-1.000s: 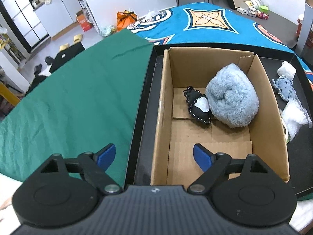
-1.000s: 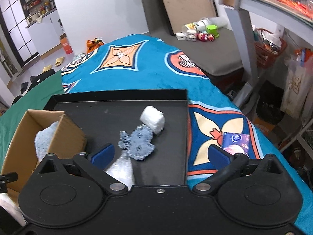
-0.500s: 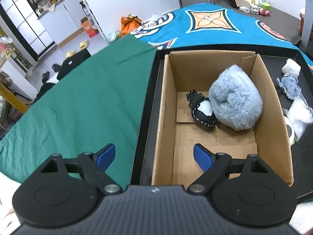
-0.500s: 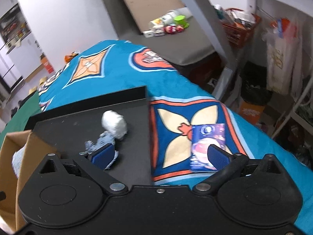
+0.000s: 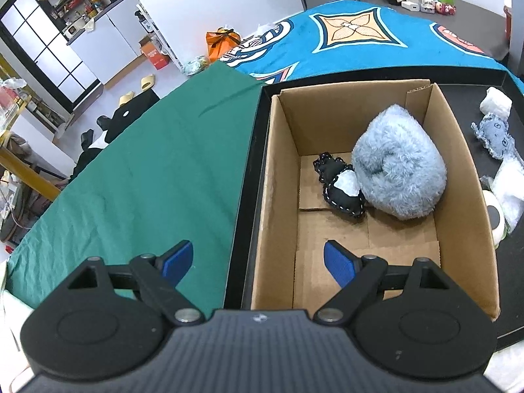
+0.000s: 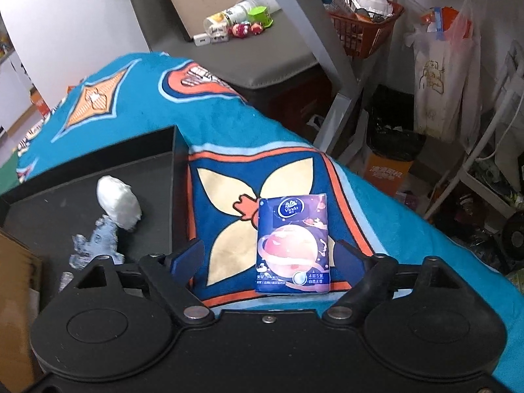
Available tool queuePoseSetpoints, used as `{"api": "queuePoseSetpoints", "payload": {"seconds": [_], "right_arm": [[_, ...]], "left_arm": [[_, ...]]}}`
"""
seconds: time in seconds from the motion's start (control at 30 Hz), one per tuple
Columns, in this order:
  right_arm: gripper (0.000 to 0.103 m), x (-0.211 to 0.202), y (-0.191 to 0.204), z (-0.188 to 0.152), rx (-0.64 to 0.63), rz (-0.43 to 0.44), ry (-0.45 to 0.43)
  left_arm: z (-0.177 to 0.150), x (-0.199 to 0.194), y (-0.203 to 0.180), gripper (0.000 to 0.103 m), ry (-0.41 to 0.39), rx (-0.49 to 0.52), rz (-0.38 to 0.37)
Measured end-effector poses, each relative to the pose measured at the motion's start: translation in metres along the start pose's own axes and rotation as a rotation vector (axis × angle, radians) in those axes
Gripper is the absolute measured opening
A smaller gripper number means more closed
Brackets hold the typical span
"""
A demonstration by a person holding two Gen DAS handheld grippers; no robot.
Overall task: Organize soft objects
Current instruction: 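Move the right gripper to the blue tissue pack and close on it, then carry the blue tissue pack into the box while the left gripper grips the box wall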
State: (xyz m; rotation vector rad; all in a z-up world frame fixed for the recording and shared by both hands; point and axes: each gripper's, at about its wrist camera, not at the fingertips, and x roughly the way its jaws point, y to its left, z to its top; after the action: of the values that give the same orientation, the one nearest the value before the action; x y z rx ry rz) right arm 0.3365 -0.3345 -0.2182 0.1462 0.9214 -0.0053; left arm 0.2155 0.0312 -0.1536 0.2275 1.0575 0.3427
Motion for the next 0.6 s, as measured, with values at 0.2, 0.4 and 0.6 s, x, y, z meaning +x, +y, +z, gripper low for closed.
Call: {"api": "queuePoseSetpoints", "payload": {"seconds": [0.2,0.4,0.6], "right_arm": [[0.052,0.017,0.0,-0.004,-0.013,-0.039,0.04],[0.051,0.012,-0.002,-0.007,-0.014,-0.042,0.04],[0.051,-0.004,0.004,-0.006,-0.029,-0.015,0.035]], "left_arm": [[0.0,0.002,-0.001,0.086,0.003,0.0,0.004],[-0.001,0.001,0.0,0.086,0.002,-0.003,-0.001],[-0.002,-0.003,0.003,0.086,-0.012,-0.015,-0.016]]}}
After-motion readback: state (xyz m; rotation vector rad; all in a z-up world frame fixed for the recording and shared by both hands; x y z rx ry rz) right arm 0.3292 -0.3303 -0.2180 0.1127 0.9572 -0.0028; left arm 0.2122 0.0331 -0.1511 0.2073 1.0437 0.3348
